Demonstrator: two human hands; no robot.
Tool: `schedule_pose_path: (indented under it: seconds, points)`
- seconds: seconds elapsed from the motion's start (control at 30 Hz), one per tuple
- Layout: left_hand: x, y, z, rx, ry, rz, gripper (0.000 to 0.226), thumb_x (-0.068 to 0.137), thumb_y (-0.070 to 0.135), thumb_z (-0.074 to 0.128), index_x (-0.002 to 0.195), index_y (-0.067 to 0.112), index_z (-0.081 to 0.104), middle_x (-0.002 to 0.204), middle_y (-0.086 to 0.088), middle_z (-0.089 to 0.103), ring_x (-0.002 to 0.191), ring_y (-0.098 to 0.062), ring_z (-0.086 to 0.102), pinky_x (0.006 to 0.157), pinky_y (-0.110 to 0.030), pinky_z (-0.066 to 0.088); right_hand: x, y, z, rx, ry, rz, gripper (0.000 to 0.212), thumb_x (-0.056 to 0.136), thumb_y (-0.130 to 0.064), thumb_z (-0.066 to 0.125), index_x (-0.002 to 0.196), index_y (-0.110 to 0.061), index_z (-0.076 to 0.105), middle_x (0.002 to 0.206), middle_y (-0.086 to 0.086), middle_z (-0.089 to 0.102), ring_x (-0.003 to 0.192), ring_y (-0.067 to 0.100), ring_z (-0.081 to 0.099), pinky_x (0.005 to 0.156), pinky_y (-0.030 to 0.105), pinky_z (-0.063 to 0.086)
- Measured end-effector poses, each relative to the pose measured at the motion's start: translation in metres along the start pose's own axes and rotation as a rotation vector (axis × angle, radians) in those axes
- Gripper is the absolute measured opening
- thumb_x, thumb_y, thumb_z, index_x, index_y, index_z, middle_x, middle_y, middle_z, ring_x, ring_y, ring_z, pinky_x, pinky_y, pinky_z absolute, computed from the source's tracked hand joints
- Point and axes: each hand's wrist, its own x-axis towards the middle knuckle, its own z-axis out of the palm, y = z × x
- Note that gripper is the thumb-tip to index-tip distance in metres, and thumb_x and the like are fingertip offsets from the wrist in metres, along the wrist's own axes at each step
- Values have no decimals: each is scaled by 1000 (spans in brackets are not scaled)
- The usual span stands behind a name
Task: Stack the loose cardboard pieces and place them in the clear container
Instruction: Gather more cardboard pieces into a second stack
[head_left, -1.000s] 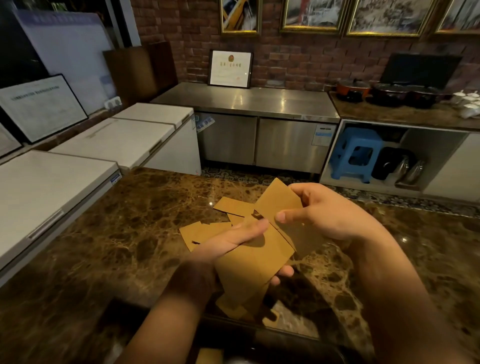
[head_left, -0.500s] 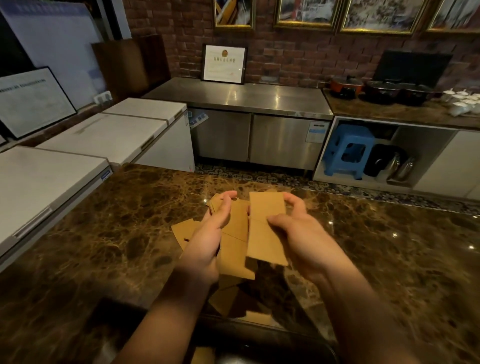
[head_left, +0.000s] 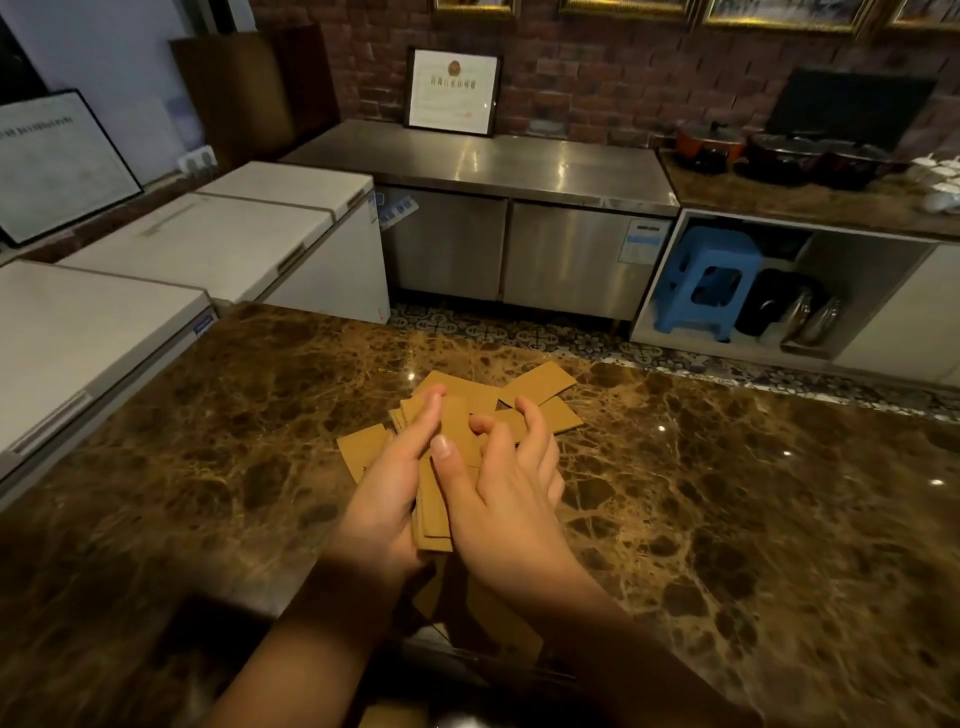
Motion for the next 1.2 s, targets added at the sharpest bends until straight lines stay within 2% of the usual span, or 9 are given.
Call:
schedule_pose_path:
  seconds: [0.1,0.23,0.37,0.43,0.5,0.6,0.73,1.03,1.2]
  points:
    - [4,2,-6,60,49,5,35,84,53,63,87,24,83,106,-11,78,99,-24,74,70,-34,61,2,-2,5,24,85,-124,58,90,-73,24,134,-36,34,157,-17,3,148,14,8,119,47,14]
    - [13,3,-18,20,113,-69,25,86,35,68,102,20,79,97,-10,78,90,-24,76,65,-35,61,13,2,9,-54,158,-249,61,92,-74,17,110,-28,52,139,-5,45,138,14,26,113,48,24]
    - [24,8,-31,22,158,-10,28,92,21,55,119,22,63,91,-14,77,74,-28,75,56,-37,61,48,18,-1,200,-140,-186,54,87,-81,24,117,-40,43,129,-15,45,121,6,45,99,32,44]
    - [28,12,-39,9,168,-60,25,95,27,54,119,25,60,85,-17,72,66,-29,69,53,-37,58,89,43,-16,190,-238,-149,46,93,-64,40,131,-38,43,141,-7,46,116,3,54,97,31,51]
    - [29,13,-50,4,169,-101,29,91,30,58,120,28,60,87,-18,68,67,-29,64,56,-37,54,137,73,-37,-100,-275,-175,49,98,-39,54,144,-32,40,157,-2,35,136,5,39,114,41,40]
    - [30,12,-61,8,169,-116,39,83,26,62,122,27,63,90,-19,69,67,-30,64,56,-38,54,189,108,-50,-476,-513,-127,89,87,-31,71,157,-32,17,169,-11,0,153,16,-12,122,62,7]
    - [27,11,-64,39,171,-131,40,80,24,62,120,26,65,90,-20,70,65,-30,65,53,-38,55,214,131,-43,-650,-701,-29,122,74,-42,84,156,-42,-7,169,-6,-8,152,24,-19,120,63,-1]
    - [18,20,-55,67,213,-84,32,91,24,56,122,25,62,88,-19,71,66,-30,65,56,-38,54,194,145,-45,-816,-631,62,120,48,-82,75,145,-20,41,147,8,48,131,31,44,105,46,40]
    - [15,20,-48,61,225,-76,24,95,25,54,117,26,64,90,-19,71,67,-30,67,55,-38,57,166,150,-60,-511,-574,99,66,77,-52,79,132,-22,56,131,2,61,104,16,53,81,28,40]
